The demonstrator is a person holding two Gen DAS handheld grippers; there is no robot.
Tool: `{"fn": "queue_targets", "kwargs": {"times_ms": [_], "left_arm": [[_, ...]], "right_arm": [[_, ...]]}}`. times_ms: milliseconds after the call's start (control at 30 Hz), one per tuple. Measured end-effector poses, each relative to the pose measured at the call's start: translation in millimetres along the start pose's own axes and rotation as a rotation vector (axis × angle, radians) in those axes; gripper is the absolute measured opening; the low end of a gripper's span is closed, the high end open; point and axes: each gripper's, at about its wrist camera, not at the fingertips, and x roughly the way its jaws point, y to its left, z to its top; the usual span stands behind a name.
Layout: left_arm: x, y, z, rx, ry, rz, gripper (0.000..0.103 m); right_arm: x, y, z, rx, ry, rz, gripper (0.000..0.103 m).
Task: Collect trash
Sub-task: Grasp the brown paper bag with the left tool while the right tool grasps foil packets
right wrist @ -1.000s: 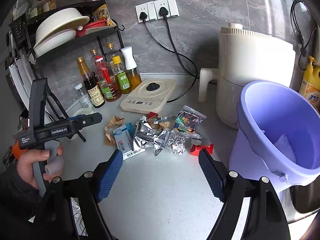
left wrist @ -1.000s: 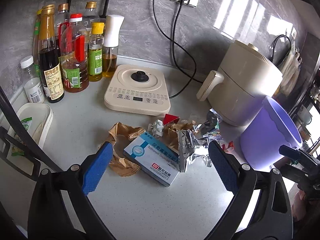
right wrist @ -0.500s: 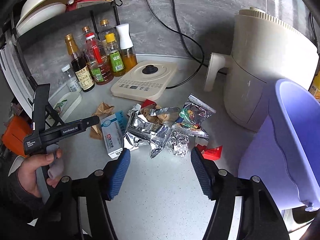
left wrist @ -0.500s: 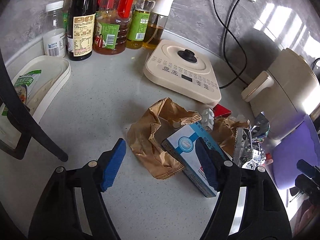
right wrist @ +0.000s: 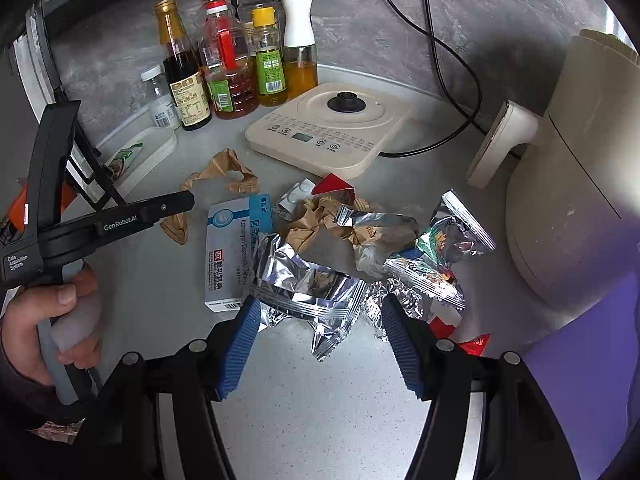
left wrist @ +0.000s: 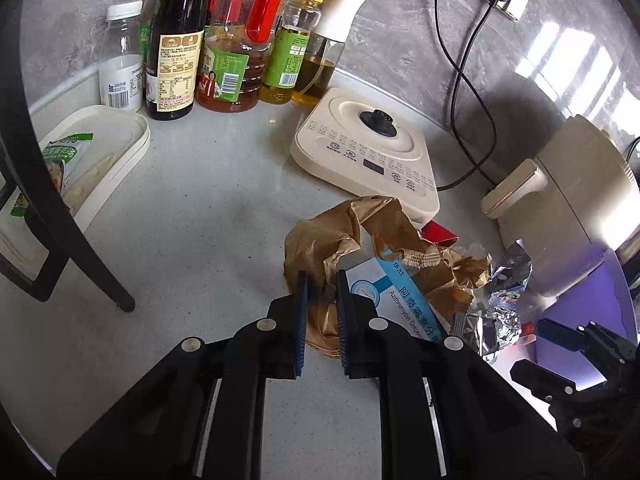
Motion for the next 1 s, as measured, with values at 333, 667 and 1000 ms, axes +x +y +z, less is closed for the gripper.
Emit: {"fn": "queue_targets", "kwargs": {"times_ms": [333, 667, 1000], "left_arm": [[-47, 4, -13, -0.014, -0.065, 0.003, 0.013], [-87, 13, -31, -0.074, -0.113, 0.082, 0.013], [-125, -23, -28, -0.039, -0.188, 0.081, 0.013]], "right_arm": [[24, 22, 2, -0.13, 0.037, 0.115, 0.078], [44, 28, 4, -0.166, 0.107, 0.241, 0.028], [-28, 12, 11, -0.138, -0.043, 0.329, 0.02]]}}
